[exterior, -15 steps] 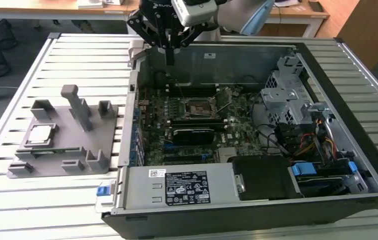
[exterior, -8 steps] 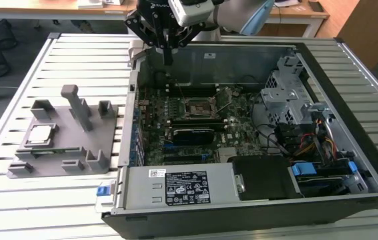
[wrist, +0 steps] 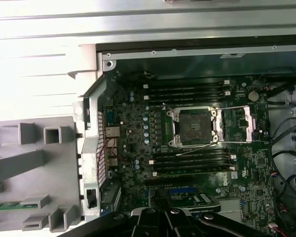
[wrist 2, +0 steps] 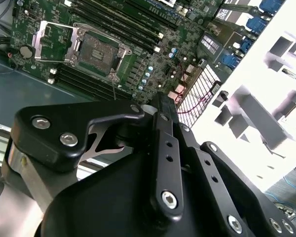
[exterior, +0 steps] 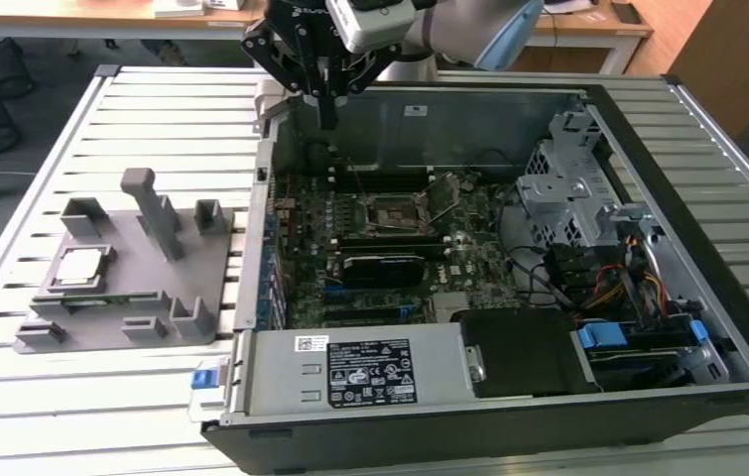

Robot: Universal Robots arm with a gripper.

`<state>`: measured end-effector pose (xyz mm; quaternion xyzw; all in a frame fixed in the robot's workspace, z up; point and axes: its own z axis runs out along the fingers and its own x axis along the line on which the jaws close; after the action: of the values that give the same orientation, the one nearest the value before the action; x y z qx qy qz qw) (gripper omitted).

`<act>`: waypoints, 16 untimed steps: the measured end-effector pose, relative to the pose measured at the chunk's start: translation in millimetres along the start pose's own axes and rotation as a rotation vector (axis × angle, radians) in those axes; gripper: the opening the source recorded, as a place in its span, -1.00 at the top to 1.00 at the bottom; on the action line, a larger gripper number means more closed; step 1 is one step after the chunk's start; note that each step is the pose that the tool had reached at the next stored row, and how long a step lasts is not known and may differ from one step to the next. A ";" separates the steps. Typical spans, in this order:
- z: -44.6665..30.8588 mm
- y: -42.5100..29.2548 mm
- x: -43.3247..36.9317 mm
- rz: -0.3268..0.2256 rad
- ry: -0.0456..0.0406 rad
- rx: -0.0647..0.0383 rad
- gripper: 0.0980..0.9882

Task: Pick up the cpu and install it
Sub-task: 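Reach for the cpu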

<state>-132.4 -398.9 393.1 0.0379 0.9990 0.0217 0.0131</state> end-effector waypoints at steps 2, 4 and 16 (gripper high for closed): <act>0.0 -0.1 1.3 0.000 0.0000 0.000 0.98; 0.1 -0.2 2.4 0.000 -0.0001 0.000 0.98; 0.1 -0.9 12.1 0.000 0.0000 0.000 0.98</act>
<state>-144.5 -398.9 392.7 0.0379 0.9990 0.0217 0.0130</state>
